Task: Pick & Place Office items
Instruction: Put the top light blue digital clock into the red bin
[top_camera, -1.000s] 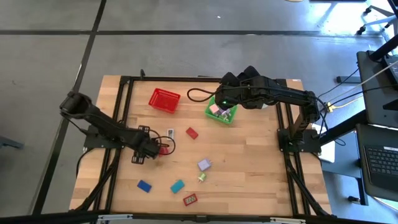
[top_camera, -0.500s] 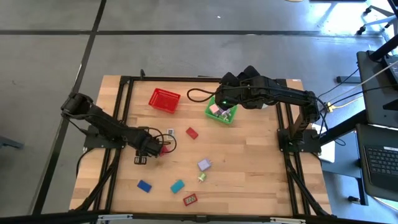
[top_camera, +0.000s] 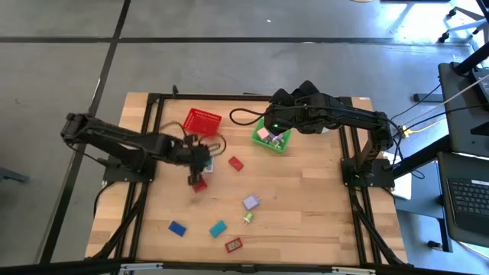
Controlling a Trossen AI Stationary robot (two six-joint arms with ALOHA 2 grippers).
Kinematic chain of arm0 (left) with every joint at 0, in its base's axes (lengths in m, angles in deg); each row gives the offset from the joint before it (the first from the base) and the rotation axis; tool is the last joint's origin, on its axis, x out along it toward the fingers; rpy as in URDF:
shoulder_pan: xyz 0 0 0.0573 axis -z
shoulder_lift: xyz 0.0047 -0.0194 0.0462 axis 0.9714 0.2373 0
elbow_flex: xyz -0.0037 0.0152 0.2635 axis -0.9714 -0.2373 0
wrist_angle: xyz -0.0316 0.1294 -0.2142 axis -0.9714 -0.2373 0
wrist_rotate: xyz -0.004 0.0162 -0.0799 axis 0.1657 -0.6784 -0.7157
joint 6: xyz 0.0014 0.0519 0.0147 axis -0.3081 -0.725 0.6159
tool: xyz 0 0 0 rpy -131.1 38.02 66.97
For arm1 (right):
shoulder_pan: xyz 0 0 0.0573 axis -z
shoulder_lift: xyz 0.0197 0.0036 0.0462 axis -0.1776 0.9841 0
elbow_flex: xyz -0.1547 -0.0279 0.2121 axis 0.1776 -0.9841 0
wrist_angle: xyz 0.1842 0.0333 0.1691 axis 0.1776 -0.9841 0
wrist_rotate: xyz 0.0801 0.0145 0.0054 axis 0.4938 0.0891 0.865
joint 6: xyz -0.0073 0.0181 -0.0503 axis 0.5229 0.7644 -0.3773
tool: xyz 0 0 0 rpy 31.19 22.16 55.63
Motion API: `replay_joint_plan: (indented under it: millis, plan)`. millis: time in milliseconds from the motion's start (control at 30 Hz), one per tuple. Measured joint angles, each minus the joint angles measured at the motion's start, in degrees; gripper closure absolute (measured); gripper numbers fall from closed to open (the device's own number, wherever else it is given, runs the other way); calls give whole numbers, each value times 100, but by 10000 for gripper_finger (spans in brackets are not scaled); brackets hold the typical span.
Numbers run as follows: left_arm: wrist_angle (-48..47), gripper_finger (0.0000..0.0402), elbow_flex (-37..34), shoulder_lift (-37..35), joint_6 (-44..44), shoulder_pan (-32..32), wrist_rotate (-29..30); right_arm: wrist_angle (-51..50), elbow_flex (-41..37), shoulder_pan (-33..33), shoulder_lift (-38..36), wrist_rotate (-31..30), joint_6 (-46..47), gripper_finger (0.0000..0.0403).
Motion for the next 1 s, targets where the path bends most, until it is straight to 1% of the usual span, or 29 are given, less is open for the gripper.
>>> replay_joint_plan:
  millis: [100,200,367,500,767,867,1000]
  plan:
    - [692,254,238,-235,-452,-358,215,0,0,0,0,0,-47,175]
    - [1563,254,287,-412,-772,-762,224,0,0,0,0,43,-147,175]
    - [3159,254,287,-537,-789,-1331,-117,0,0,0,0,105,-238,175]
    - [4191,254,287,-512,-801,-1616,-494,0,0,0,0,107,-226,175]
    - [5070,254,287,-502,-1031,-1899,-663,4,0,0,0,109,-43,175]
    - [5197,254,287,-502,-1083,-1928,-811,5,0,0,0,109,96,175]
    - [5194,244,287,-502,-1130,-1926,-839,28,0,0,0,109,155,175]
